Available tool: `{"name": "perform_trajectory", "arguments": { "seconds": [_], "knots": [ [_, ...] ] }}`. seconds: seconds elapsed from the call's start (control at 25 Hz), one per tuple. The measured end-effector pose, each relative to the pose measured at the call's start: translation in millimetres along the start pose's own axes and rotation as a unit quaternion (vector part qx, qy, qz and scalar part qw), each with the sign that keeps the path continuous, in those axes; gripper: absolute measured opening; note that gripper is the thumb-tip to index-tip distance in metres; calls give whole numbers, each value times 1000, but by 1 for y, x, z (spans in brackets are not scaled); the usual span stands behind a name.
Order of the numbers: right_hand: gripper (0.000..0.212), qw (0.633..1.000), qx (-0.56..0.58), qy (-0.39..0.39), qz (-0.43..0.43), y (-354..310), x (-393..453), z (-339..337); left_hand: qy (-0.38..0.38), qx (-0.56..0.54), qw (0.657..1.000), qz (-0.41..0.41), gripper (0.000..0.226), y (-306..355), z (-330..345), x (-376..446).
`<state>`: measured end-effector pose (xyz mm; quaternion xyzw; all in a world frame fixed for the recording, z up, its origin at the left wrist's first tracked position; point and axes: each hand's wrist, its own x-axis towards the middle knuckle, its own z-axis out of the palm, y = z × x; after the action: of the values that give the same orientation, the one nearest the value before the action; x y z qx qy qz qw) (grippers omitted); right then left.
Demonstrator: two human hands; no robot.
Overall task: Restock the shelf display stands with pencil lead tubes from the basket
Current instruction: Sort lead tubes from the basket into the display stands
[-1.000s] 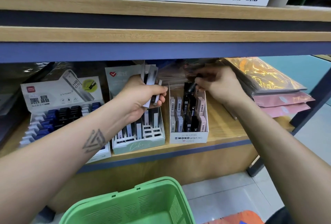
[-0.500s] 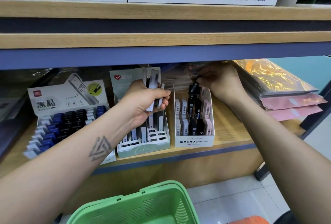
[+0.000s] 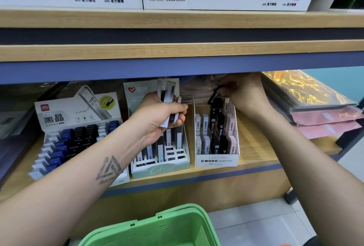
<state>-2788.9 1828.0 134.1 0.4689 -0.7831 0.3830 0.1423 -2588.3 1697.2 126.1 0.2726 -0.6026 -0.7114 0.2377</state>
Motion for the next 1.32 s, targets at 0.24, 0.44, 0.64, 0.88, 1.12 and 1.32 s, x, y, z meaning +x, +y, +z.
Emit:
{"name": "perform_trajectory", "arguments": {
  "seconds": [0.24, 0.44, 0.64, 0.88, 1.12, 1.32],
  "knots": [
    [15, 999, -40, -6, -21, -3, 2, 10, 1, 4, 1000, 4, 18, 1, -1, -1],
    [13, 993, -107, -37, -26, -8, 5, 26, 2, 2, 1000, 6, 16, 2, -3, -1],
    [14, 986, -161, -32, -17, -10, 8, 33, 1, 14, 1000, 10, 13, 1, -6, 0],
    [19, 976, -213, -52, -14, -11, 8, 37, -3, 18, 1000, 10, 12, 0, -5, 0],
    [18, 954, -291, -66, -29, -14, 5, 51, -14, 10, 1000, -3, 23, -2, -4, 0],
    [25, 945, -319, -66, -35, -11, 3, 57, -31, 0, 999, -22, 18, -3, -6, -2]
  ]
}}
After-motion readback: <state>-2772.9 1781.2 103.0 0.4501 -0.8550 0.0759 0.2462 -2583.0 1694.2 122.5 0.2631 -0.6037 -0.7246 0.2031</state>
